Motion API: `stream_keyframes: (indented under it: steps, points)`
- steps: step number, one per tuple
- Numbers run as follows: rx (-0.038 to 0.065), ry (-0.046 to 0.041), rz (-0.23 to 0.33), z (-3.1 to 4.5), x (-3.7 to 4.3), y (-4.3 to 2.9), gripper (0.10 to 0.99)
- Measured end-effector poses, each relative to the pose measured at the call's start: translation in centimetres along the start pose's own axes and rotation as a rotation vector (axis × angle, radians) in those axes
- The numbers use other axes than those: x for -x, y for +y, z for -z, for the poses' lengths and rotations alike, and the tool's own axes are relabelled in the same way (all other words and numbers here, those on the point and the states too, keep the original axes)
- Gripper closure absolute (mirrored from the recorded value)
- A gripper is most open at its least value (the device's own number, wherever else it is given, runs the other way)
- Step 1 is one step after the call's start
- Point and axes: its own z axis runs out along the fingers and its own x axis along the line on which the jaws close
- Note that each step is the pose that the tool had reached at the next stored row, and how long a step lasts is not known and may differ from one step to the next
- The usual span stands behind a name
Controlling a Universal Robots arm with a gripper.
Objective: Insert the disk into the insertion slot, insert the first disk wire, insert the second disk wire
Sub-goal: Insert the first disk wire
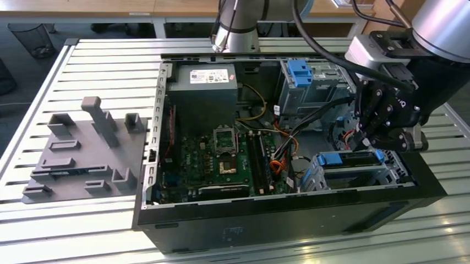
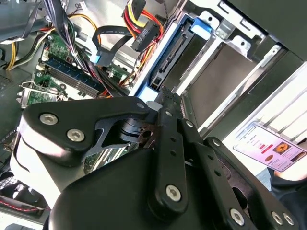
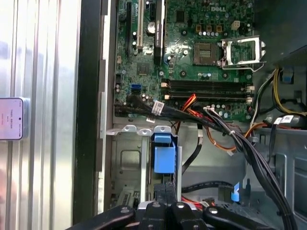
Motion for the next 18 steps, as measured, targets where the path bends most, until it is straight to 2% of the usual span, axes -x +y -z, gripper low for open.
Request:
stream_keyframes:
  steps: [5, 13, 18]
  points:
    - [0.000, 0.0000, 0.000, 0.70, 0.11, -0.03, 0.980]
    - [0.000, 0.0000, 0.000, 0.75, 0.13, -0.81, 0.980]
    - [0.000, -0.0001, 0.000, 0.76, 0.13, -1.07, 0.980]
